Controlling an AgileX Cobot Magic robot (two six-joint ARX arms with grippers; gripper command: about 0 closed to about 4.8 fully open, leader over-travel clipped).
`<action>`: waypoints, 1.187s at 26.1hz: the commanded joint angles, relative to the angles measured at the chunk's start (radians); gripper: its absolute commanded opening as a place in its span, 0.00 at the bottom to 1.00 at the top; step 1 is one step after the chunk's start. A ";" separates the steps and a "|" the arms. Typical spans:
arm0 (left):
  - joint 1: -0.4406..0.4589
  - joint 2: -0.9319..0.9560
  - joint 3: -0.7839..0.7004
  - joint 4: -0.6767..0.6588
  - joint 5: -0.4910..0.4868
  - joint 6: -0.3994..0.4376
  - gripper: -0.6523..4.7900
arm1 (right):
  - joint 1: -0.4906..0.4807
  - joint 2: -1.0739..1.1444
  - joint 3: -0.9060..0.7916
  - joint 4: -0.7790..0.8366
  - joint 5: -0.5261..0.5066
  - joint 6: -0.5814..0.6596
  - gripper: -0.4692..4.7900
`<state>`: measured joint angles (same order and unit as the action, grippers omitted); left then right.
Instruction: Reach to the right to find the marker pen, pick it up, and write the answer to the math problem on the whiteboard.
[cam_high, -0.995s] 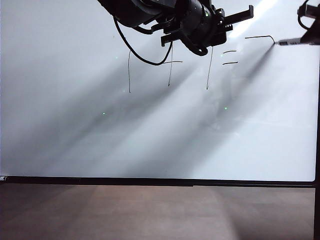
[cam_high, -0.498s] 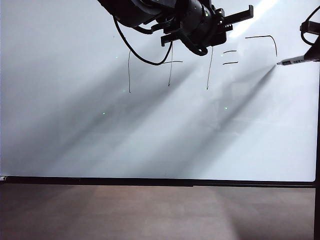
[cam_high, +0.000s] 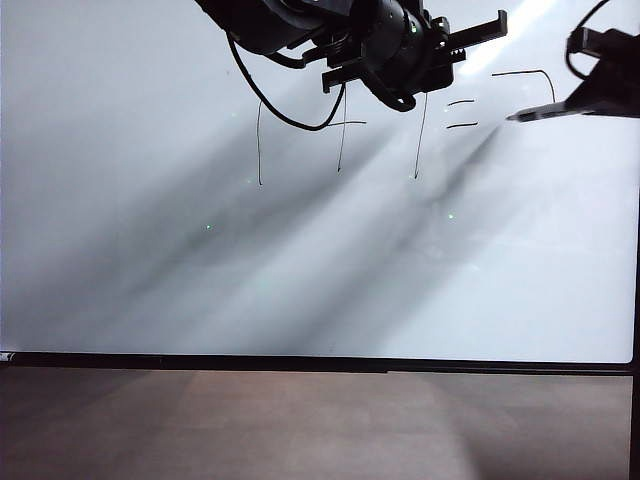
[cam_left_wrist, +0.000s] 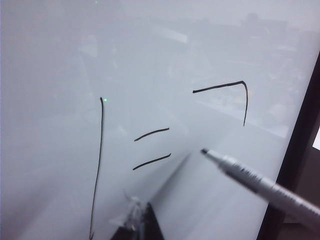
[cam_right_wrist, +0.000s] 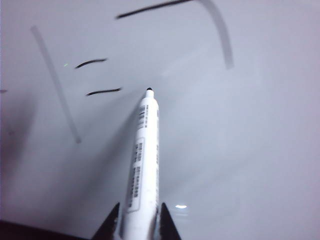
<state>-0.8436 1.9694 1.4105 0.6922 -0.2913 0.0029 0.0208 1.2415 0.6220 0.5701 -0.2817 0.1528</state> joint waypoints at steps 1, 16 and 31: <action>-0.003 -0.005 0.003 0.010 -0.002 0.000 0.11 | 0.002 0.007 0.004 0.044 -0.009 0.004 0.08; -0.004 -0.005 0.003 -0.007 -0.001 0.000 0.11 | 0.002 0.033 0.008 0.092 -0.036 0.027 0.08; 0.004 -0.005 0.003 -0.030 -0.005 0.000 0.11 | 0.001 0.089 0.068 0.083 -0.064 0.026 0.08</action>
<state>-0.8421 1.9694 1.4101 0.6601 -0.2932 0.0029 0.0208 1.3277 0.6807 0.6312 -0.3569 0.1749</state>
